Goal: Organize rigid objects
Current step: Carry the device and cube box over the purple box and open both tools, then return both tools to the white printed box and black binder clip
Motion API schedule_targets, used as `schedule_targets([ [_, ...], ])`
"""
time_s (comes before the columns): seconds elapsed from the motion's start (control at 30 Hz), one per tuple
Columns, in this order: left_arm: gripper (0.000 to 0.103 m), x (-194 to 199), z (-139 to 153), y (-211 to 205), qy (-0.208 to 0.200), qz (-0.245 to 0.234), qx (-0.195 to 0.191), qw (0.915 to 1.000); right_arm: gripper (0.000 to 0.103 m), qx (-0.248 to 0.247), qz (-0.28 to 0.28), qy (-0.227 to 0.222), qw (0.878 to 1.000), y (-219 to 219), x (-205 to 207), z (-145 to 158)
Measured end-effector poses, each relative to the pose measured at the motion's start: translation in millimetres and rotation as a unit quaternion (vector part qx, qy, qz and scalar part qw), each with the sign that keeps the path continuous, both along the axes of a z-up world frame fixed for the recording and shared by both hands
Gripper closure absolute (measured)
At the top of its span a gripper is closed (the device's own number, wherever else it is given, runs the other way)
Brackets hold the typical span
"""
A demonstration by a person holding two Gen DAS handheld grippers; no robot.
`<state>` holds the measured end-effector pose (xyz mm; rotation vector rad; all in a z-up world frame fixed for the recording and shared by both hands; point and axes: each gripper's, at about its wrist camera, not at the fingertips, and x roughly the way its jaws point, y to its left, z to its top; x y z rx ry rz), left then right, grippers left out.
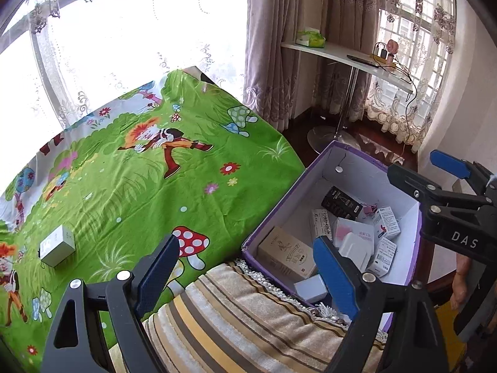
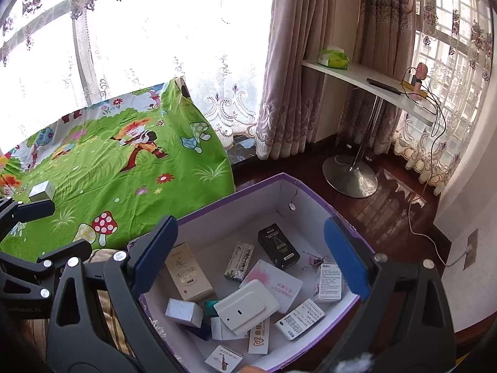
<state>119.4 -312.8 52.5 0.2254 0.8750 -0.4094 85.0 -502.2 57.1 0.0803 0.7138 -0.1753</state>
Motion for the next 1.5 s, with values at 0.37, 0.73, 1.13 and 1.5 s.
schedule_targets([
  [0.37,0.014,8.7,8.0,62.3,0.003,0.028,-0.026,0.9993,0.007,0.018,0.029,0.001,0.999,22.9,9.7,11.2],
  [0.73,0.014,30.5,8.0,153.7,0.004,0.129,-0.035,0.991,0.007,0.008,0.09,0.004,0.996,89.1,39.5,31.7],
  [1.13,0.014,54.3,12.8,269.0,0.006,0.241,-0.065,0.9684,0.007,-0.001,0.158,0.015,0.987,179.5,75.6,43.4],
  [1.5,0.014,76.9,7.2,344.8,0.018,0.314,-0.093,0.9448,0.007,-0.01,0.217,0.032,0.975,267.8,114.2,43.5],
])
